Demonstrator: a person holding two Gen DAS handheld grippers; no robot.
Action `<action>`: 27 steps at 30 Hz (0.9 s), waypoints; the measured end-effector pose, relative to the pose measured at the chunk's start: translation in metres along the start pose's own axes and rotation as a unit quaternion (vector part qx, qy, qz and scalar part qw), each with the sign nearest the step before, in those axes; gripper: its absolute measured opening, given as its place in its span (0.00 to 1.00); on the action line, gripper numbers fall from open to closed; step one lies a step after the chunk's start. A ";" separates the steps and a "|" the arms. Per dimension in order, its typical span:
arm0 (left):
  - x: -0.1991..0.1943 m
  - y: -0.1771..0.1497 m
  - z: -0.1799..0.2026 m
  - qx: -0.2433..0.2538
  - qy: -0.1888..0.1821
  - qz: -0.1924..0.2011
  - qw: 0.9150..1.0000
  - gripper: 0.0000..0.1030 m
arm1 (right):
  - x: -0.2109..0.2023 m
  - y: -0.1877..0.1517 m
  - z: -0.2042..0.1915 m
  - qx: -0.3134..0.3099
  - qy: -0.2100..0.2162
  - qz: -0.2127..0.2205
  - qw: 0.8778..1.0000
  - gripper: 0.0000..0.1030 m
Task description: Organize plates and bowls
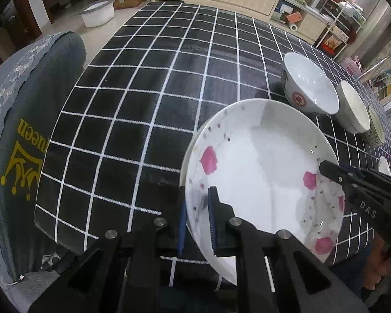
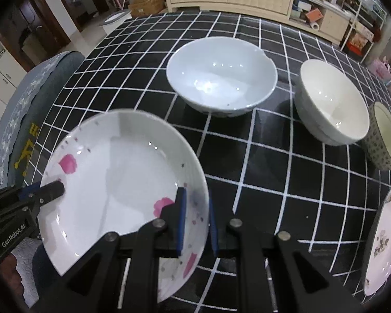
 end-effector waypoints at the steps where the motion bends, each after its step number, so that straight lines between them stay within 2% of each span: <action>1: 0.000 0.001 -0.002 -0.002 0.003 -0.001 1.000 0.12 | 0.001 0.001 -0.001 -0.001 -0.001 -0.002 1.000 0.19; 7: 0.011 -0.004 -0.009 -0.012 -0.004 -0.014 1.000 0.12 | 0.005 0.000 -0.008 -0.008 -0.007 -0.003 1.000 0.19; 10: 0.010 -0.006 -0.007 -0.008 0.003 -0.007 1.000 0.12 | 0.004 0.001 -0.007 -0.010 -0.009 -0.003 1.000 0.19; 15: 0.009 -0.008 -0.013 -0.019 -0.015 -0.003 1.000 0.12 | 0.007 0.002 -0.010 -0.012 -0.014 -0.006 1.000 0.19; 22: 0.005 -0.009 -0.014 -0.017 -0.013 0.000 1.000 0.12 | 0.009 0.001 -0.009 -0.003 -0.016 -0.007 1.000 0.19; 27: -0.002 -0.011 -0.016 -0.014 -0.002 0.011 1.000 0.12 | 0.000 -0.002 -0.012 -0.012 -0.037 0.016 0.999 0.19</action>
Point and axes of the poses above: each gripper's, at about its wrist camera, not at the fingertips, and x roughly the way its jaws point, z to its right, y to its top, the point moved 1 cm from there along x, roughly the way its jaws point, and after that the axes turned 10 degrees about x, right-handed, at the moved point
